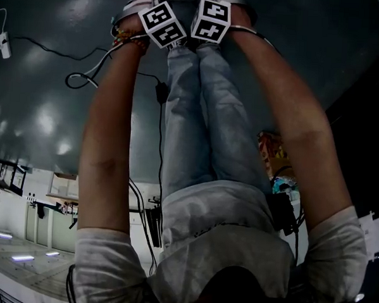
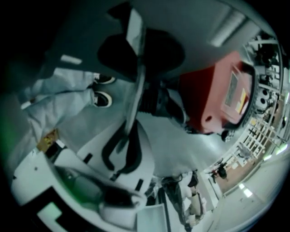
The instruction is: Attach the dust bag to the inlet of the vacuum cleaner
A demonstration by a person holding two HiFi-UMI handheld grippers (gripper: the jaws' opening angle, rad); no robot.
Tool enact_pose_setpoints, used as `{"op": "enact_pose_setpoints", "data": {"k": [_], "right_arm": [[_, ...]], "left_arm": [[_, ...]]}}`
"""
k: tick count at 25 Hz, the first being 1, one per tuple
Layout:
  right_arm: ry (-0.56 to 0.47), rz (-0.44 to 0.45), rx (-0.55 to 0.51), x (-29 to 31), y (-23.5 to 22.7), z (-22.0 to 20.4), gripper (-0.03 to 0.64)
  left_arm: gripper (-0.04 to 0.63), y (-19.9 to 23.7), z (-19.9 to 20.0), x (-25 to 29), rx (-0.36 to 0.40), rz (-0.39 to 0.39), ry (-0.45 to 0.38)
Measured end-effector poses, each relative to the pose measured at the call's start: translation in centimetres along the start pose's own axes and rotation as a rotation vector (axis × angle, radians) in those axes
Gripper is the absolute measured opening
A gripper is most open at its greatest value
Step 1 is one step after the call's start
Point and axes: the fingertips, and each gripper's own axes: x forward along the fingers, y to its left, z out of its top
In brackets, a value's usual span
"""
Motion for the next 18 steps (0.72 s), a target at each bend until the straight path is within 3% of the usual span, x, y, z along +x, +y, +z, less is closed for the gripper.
{"op": "enact_pose_setpoints", "data": {"k": [2,4,10,15,18], "right_arm": [[-0.006,-0.015,-0.031,-0.3,-0.2,0.9,0.031],[-0.011,-0.008,-0.019,0.2,-0.3,0.9,0.031],[-0.01,0.006,0.04,1.3,-0.6,-0.8,0.031],[0.002,-0.047,-0.06,0.0,-1.4,0.6,0.031],[0.0,-0.034,-0.053,0.9,-1.9,0.1,0.031]], "left_arm": [[0.028,0.0,-1.1,0.6,-0.01,-0.004,0.027],[0.026,0.0,-1.2,0.7,0.026,0.004,0.057],[0.028,1.2,0.9,0.2,0.114,0.011,0.051],[0.02,0.8,-0.7,1.4,0.048,-0.017,0.072],[0.021,0.9,-0.2,1.0,0.028,-0.021,0.057]]}}
